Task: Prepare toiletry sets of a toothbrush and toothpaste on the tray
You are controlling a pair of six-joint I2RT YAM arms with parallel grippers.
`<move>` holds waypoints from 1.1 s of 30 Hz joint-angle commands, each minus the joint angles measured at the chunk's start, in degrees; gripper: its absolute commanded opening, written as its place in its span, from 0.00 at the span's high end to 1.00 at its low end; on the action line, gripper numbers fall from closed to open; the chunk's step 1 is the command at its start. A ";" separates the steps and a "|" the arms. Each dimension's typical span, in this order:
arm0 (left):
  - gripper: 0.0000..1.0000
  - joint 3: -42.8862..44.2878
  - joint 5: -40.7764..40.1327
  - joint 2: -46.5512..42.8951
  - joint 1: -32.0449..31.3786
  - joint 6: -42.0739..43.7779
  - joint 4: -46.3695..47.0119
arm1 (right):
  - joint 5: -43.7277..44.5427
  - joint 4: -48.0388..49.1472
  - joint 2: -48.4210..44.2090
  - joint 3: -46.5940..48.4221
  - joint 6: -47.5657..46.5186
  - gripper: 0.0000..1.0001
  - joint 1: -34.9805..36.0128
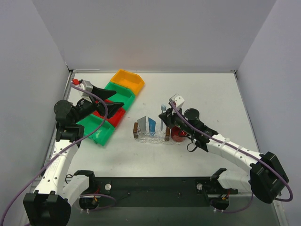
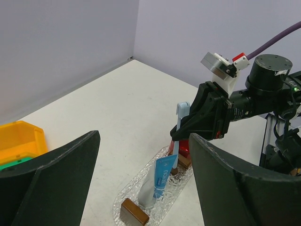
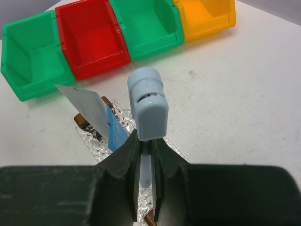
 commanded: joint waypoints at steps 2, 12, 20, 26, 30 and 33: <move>0.13 0.23 -0.55 -0.78 0.41 0.81 0.27 | -0.17 5.55 0.94 0.28 -0.45 1.00 0.63; 0.13 0.05 -0.20 -0.52 0.41 0.90 0.36 | -0.26 7.39 3.05 -0.33 -0.89 1.00 0.81; 0.13 -0.30 -0.11 -0.69 0.50 0.98 0.36 | 0.27 9.50 4.37 -1.74 -1.24 1.00 0.99; 0.13 -0.39 -0.02 -0.87 0.41 0.99 0.36 | 0.36 10.73 5.25 -2.53 -1.59 1.00 1.25; 0.13 -0.74 0.07 -0.96 0.41 0.98 0.36 | 0.62 11.79 6.04 -2.79 -1.85 1.00 1.51; 0.13 -0.74 0.24 -1.05 0.41 0.98 0.36 | 0.71 12.49 6.56 -3.05 -2.12 1.00 1.60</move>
